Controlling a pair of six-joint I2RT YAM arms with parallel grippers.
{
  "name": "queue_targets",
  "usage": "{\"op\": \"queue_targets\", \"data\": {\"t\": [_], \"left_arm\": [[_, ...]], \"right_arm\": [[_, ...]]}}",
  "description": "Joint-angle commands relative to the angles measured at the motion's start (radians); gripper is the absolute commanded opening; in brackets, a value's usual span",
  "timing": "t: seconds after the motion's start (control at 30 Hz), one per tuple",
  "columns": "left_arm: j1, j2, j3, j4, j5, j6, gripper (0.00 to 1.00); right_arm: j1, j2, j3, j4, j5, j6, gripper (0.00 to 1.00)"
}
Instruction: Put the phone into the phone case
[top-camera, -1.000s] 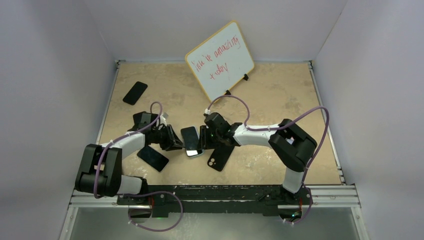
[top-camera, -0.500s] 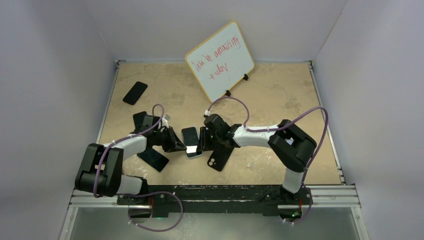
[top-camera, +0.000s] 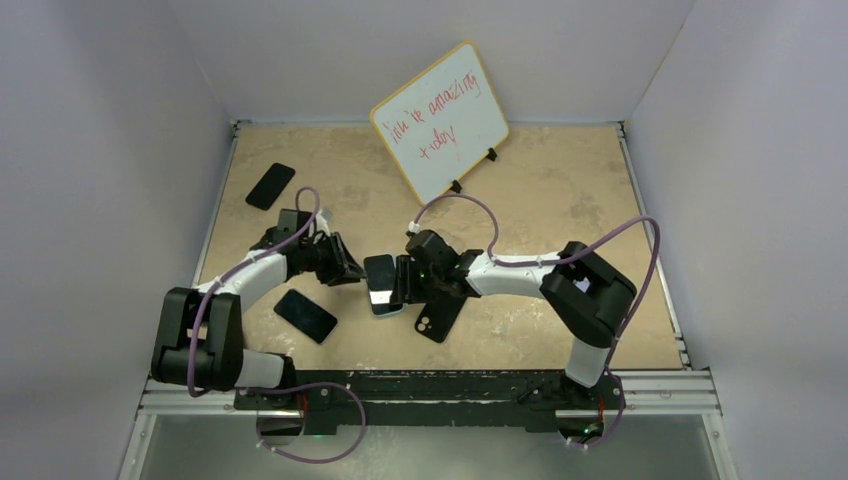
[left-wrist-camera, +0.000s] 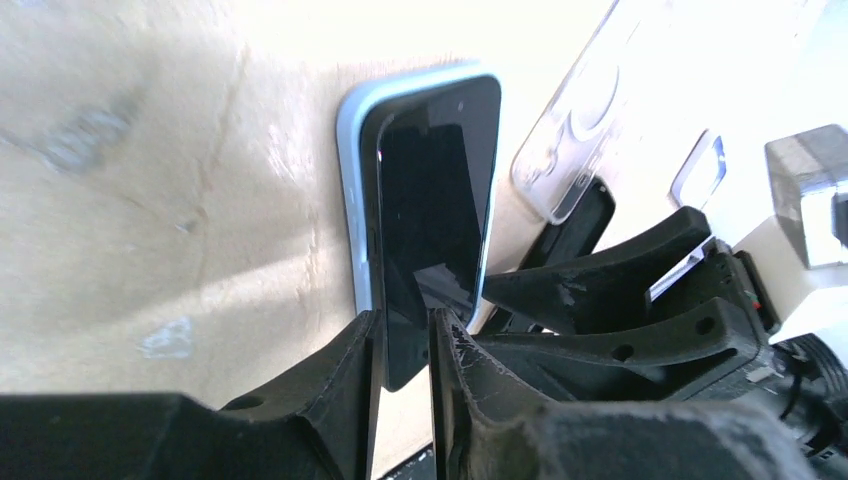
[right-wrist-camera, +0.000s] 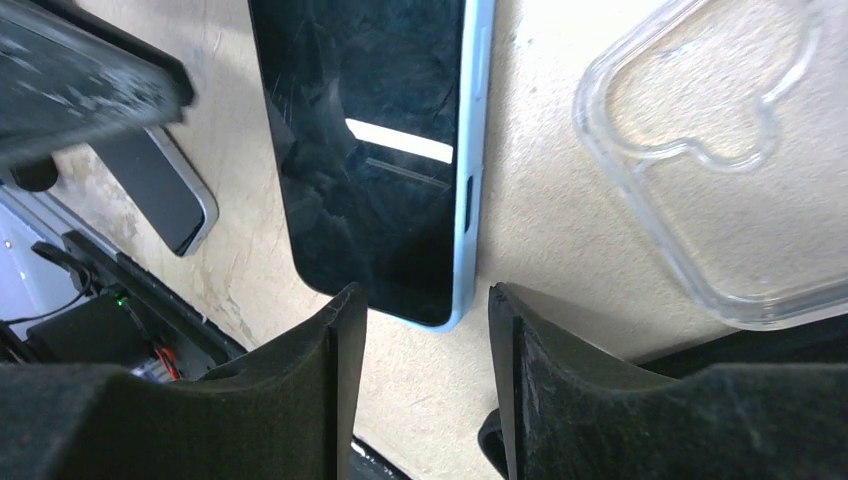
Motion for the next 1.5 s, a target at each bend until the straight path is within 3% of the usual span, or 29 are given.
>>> {"op": "queue_targets", "data": {"t": [0.0,0.13,0.43,0.8,1.03,1.17,1.47], "left_arm": [[0.053,0.009,0.080,-0.035,-0.021,0.087,0.27],[0.055,0.043,0.088,0.006,0.007,0.099,0.29],[0.055,0.149,0.021,0.112,0.093,0.089,0.29],[0.053,0.203,-0.017,0.155,0.104,0.090,0.26],[0.053,0.193,-0.040,0.167,0.127,0.058,0.13],[0.053,0.187,-0.080,0.216,0.172,0.012,0.12],[0.053,0.175,-0.106,0.248,0.218,-0.028,0.11]], "right_arm": [[-0.026,-0.043,0.034,-0.025,0.046,-0.023,0.53],[-0.035,-0.011,0.067,-0.009,0.042,-0.031,0.58],[-0.035,0.079,0.141,-0.016,0.024,-0.040,0.61],[-0.037,0.123,0.174,-0.002,0.010,-0.006,0.63],[-0.088,0.126,0.112,0.215,-0.167,0.114,0.62],[-0.115,0.110,0.039,0.424,-0.256,0.206,0.61],[-0.123,0.100,0.004,0.585,-0.323,0.269,0.60]]}}
